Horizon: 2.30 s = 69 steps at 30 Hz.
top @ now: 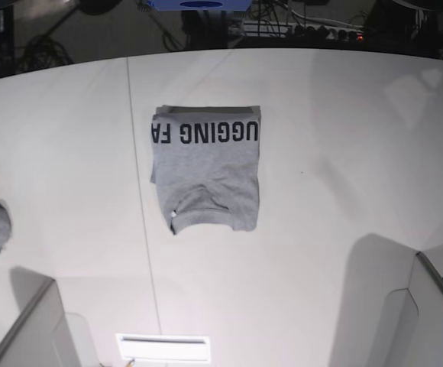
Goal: Fold the T-shirt properly
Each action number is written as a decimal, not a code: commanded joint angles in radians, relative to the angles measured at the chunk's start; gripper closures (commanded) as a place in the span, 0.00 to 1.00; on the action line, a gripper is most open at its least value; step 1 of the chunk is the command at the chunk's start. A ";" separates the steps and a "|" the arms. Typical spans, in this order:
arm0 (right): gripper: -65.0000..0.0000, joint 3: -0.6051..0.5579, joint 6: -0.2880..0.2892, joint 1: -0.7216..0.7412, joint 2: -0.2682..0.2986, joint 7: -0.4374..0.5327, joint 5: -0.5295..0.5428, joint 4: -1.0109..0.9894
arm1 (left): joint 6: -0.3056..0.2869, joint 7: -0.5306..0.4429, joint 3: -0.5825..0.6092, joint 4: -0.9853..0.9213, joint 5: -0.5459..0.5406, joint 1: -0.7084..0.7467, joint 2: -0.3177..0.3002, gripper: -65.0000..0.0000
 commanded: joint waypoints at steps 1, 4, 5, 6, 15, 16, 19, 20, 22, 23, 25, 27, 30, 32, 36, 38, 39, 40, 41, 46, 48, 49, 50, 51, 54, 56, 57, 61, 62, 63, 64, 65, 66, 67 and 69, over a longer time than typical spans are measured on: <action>1.00 -0.011 -0.011 -0.015 0.015 -0.019 -0.008 0.010 | -0.003 -0.032 -0.008 -0.010 -0.009 0.028 -0.009 1.00; 1.00 -0.053 -0.011 -0.007 0.015 -0.141 -0.014 0.010 | -0.003 -0.030 -0.008 -0.065 0.004 0.030 0.000 1.00; 1.00 -0.068 -0.011 -0.004 0.015 -0.183 -0.014 0.010 | -0.003 -0.027 -0.008 -0.087 0.004 0.031 0.000 1.00; 1.00 -0.085 -0.011 0.002 0.015 -0.214 -0.014 0.009 | -0.003 -0.024 -0.008 -0.104 0.004 0.031 0.000 1.00; 1.00 -0.272 -0.011 0.134 0.018 -0.398 -0.014 -0.168 | -0.004 0.036 -0.001 -0.354 0.227 -0.031 -0.001 1.00; 1.00 -0.289 -0.011 0.166 0.016 -0.402 -0.014 -0.214 | -0.004 0.085 -0.001 -0.392 0.264 -0.062 -0.001 1.00; 1.00 -0.326 -0.013 0.267 0.015 -0.401 -0.014 -0.364 | -0.004 0.235 -0.002 -0.484 0.296 -0.137 -0.001 1.00; 1.00 -0.334 -0.013 0.303 0.015 -0.396 -0.014 -0.418 | -0.004 0.272 -0.002 -0.507 0.296 -0.159 -0.001 1.00; 1.00 -0.341 -0.013 0.392 0.015 -0.395 -0.013 -0.561 | -0.004 0.346 0.001 -0.561 0.299 -0.205 -0.003 1.00; 1.00 -0.343 -0.013 0.441 0.015 -0.390 -0.011 -0.650 | -0.004 0.375 0.002 -0.584 0.299 -0.231 -0.003 1.00; 1.00 -0.343 -0.014 0.530 0.015 -0.318 -0.011 -0.817 | -0.004 0.429 0.005 -0.630 0.302 -0.278 -0.004 1.00; 1.00 -0.343 -0.034 0.605 0.015 -0.187 -0.011 -0.999 | -0.004 0.495 0.007 -0.682 0.304 -0.329 -0.004 1.00; 1.00 -0.347 -0.157 0.729 0.019 0.124 -0.016 -1.320 | -0.004 0.659 0.045 -0.796 0.304 -0.430 -0.018 1.00; 1.00 -0.390 -0.229 0.788 0.024 0.320 -0.016 -1.470 | -0.003 0.743 0.110 -0.874 0.302 -0.487 -0.024 1.00; 1.00 -0.552 -0.269 0.841 0.021 0.489 -0.016 -1.540 | 0.055 0.798 0.240 -0.971 0.302 -0.573 -0.018 1.00; 1.00 -0.614 -0.269 0.866 0.015 0.449 -0.013 -1.540 | 0.134 0.798 0.295 -0.991 0.302 -0.596 -0.015 1.00; 1.00 -0.642 -0.269 0.875 0.011 0.426 -0.013 -1.540 | 0.177 0.798 0.325 -0.991 0.300 -0.608 -0.012 1.00; 1.00 -0.662 -0.269 0.883 0.002 0.409 -0.013 -1.540 | 0.210 0.798 0.340 -0.991 0.299 -0.621 -0.001 1.00; 1.00 -0.677 -0.269 0.886 -0.002 0.396 -0.013 -1.540 | 0.246 0.800 0.355 -0.991 0.299 -0.631 0.006 1.00; 1.00 -0.690 -0.269 0.906 -0.005 0.380 -0.011 -1.540 | 0.276 0.800 0.363 -0.991 0.296 -0.648 0.014 1.00; 1.00 -0.690 -0.271 0.909 -0.004 0.379 -0.011 -1.540 | 0.276 0.800 0.363 -0.991 0.296 -0.667 0.014 1.00; 1.00 -0.690 -0.271 0.909 -0.004 0.379 -0.011 -1.540 | 0.276 0.800 0.363 -0.991 0.296 -0.671 0.014 1.00; 1.00 -0.690 -0.271 0.909 -0.004 0.379 -0.010 -1.540 | 0.276 0.800 0.363 -0.991 0.296 -0.674 0.014 1.00; 1.00 -0.690 -0.272 0.910 -0.004 0.379 -0.010 -1.540 | 0.276 0.800 0.363 -0.991 0.296 -0.676 0.014 1.00; 1.00 -0.688 -0.272 0.910 -0.008 0.379 -0.010 -1.540 | 0.276 0.800 0.363 -0.991 0.296 -0.680 0.011 1.00; 1.00 -0.687 -0.272 0.910 -0.018 0.365 -0.010 -1.540 | 0.276 0.800 0.364 -0.991 0.296 -0.694 0.011 1.00; 1.00 -0.687 -0.272 0.910 -0.031 0.351 -0.010 -1.540 | 0.276 0.797 0.363 -0.991 0.296 -0.696 0.011 1.00; 1.00 -0.688 -0.272 0.910 -0.058 0.284 -0.010 -1.540 | 0.276 0.792 0.369 -0.991 0.299 -0.696 0.012 1.00; 1.00 -0.688 -0.272 0.910 -0.065 0.284 -0.010 -1.540 | 0.276 0.792 0.369 -0.991 0.297 -0.697 0.014 1.00; 1.00 -0.688 -0.272 0.910 -0.068 0.282 -0.010 -1.540 | 0.276 0.792 0.366 -0.991 0.297 -0.699 0.014 1.00; 1.00 -0.688 -0.272 0.910 -0.068 0.282 -0.010 -1.540 | 0.276 0.792 0.364 -0.991 0.297 -0.700 0.014 1.00; 1.00 -0.688 -0.272 0.910 -0.068 0.284 -0.010 -1.540 | 0.276 0.792 0.363 -0.991 0.296 -0.700 0.014 1.00; 1.00 -0.688 -0.272 0.910 -0.065 0.284 -0.010 -1.536 | 0.276 0.792 0.363 -0.991 0.296 -0.704 0.014 1.00; 1.00 -0.688 -0.272 0.910 -0.064 0.284 -0.010 -1.523 | 0.276 0.792 0.363 -0.991 0.296 -0.705 0.014 1.00; 1.00 -0.688 -0.272 0.907 -0.048 0.284 -0.010 -1.495 | 0.276 0.792 0.361 -0.991 0.294 -0.707 0.014 1.00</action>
